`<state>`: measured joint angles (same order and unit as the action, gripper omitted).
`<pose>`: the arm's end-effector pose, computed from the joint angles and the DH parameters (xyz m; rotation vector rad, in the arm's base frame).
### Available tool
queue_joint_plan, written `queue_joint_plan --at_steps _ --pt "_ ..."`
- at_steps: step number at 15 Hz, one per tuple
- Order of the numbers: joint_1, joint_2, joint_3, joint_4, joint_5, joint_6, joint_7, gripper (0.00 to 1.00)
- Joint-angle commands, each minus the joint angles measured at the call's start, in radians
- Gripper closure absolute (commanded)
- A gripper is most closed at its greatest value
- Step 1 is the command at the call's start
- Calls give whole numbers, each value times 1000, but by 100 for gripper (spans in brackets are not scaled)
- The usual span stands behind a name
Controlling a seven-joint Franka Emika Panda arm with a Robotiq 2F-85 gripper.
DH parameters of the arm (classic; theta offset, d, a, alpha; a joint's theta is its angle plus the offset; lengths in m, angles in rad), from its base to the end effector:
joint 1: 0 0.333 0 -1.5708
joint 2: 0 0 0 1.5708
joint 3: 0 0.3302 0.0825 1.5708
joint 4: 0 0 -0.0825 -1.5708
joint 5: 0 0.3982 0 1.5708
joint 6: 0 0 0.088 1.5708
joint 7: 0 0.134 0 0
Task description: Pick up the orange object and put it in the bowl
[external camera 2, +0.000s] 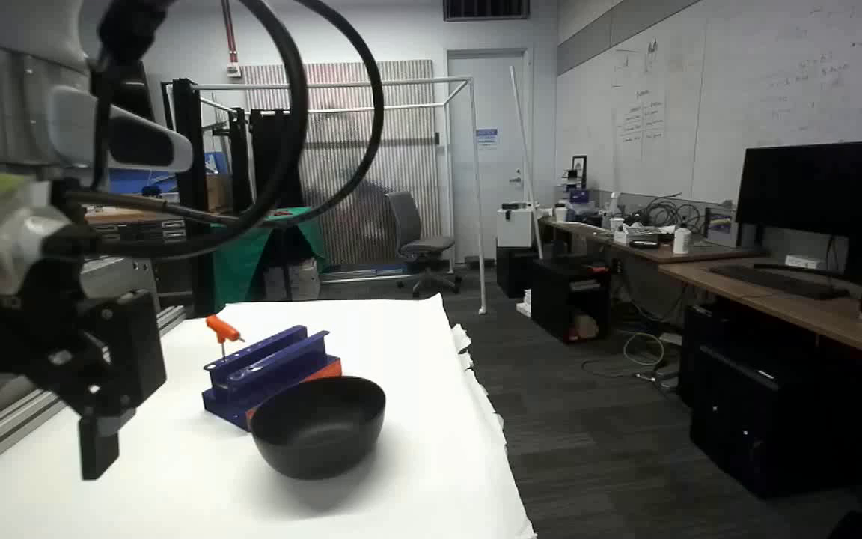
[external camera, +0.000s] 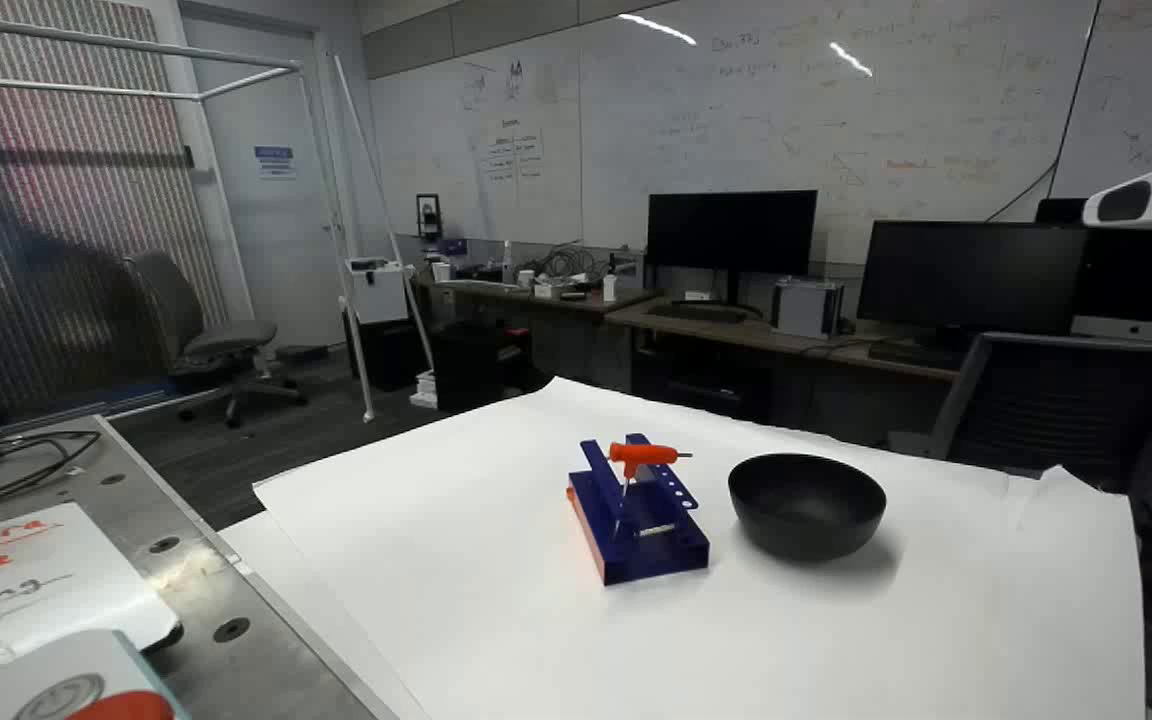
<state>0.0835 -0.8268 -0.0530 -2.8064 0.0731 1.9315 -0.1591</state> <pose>0.2922 0.0183 0.3969 -3.0193 -0.2727 0.0657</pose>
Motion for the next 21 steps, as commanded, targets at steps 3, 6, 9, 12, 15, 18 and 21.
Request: queue_joint_plan --at_steps 3,6,9,12,15,18,21 --pt "-5 4 5 1 3 -3 -3 0" --pt "-5 5 5 1 3 -3 -3 0" --pt "12 139 58 92 26 71 74 0" --pt "18 314 133 214 3 155 148 0" --pt "39 486 167 330 -45 286 82 0" --pt "42 663 192 456 -101 399 79 0" --pt "39 805 209 609 -207 391 97 0"
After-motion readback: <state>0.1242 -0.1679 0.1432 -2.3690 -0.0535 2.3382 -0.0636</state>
